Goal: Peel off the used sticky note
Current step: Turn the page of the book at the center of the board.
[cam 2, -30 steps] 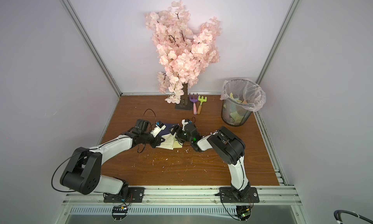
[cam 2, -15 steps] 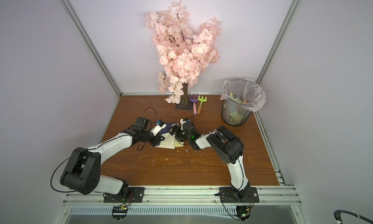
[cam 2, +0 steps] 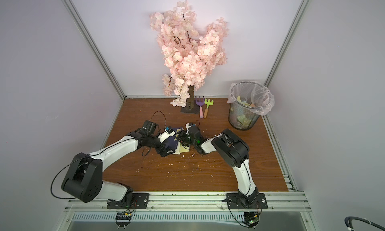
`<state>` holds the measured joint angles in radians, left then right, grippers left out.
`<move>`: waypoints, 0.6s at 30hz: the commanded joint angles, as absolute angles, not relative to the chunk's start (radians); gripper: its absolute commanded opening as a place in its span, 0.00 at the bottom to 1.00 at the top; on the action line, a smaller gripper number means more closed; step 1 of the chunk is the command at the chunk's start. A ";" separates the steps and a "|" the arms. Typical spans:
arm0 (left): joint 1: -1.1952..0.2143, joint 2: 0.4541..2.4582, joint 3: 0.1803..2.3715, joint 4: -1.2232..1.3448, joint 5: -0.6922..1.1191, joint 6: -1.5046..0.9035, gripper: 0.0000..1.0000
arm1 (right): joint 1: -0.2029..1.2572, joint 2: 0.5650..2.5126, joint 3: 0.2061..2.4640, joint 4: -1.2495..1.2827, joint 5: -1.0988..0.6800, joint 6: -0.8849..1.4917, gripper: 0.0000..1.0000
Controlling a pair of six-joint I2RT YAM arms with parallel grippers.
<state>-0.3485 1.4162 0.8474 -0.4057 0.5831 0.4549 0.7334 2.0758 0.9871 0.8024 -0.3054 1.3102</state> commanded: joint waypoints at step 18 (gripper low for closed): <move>-0.397 1.311 0.845 -0.390 0.366 0.402 0.98 | 0.698 1.868 0.900 0.700 -0.210 1.292 0.00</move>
